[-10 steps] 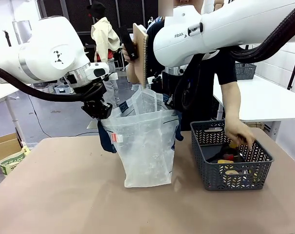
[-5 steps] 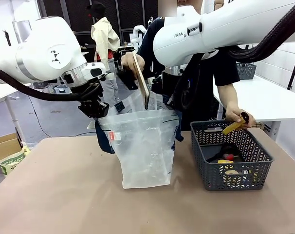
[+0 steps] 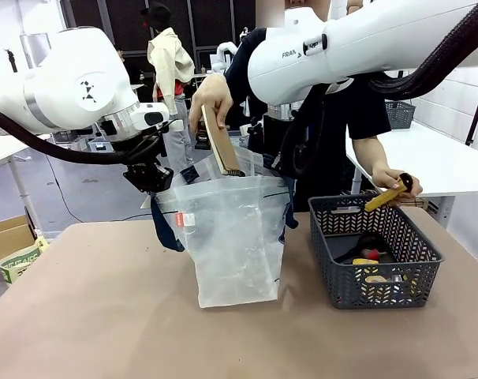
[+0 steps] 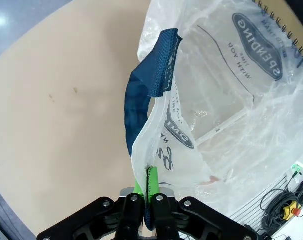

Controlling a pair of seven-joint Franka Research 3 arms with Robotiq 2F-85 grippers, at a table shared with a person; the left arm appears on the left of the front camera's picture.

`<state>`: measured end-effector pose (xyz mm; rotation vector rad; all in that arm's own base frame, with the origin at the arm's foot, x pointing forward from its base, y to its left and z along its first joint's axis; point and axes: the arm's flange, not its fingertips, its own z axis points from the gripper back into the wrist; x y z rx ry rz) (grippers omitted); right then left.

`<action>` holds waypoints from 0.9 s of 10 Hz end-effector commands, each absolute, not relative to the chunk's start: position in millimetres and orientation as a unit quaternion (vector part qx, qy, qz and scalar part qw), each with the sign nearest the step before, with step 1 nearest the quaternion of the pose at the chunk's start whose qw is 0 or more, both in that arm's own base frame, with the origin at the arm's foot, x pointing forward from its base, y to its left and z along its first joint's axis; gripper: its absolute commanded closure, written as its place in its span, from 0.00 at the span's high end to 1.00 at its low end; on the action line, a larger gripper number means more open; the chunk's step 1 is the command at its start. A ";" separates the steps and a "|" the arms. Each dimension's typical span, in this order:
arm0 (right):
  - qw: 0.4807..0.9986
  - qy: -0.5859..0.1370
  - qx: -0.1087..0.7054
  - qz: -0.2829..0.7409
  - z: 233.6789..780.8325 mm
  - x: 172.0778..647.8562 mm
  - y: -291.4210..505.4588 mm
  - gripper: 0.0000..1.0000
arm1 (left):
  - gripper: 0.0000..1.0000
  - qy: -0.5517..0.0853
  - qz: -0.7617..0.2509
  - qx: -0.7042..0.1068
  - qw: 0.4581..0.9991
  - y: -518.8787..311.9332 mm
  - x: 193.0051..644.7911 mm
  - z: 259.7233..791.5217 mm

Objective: Transfer purchased items from the store into the shopping bag.
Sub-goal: Move the Reusable shopping bag to the right side of the table.

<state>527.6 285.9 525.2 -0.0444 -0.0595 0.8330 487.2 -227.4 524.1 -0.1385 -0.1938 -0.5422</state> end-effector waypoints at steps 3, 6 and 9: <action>0.905 -0.022 -0.043 0.422 528.2 533.1 279.8 0.00 | 0.00 -0.079 -0.292 -0.054 0.951 -219.7 490.4 527.1; 0.903 -0.022 -0.037 0.428 528.2 531.8 280.5 0.00 | 0.00 -0.084 -0.304 -0.075 0.946 -219.7 488.4 528.0; 0.911 -0.027 -0.022 0.412 525.0 528.7 286.4 0.00 | 0.00 -0.093 -0.281 -0.066 0.953 -228.4 487.4 525.3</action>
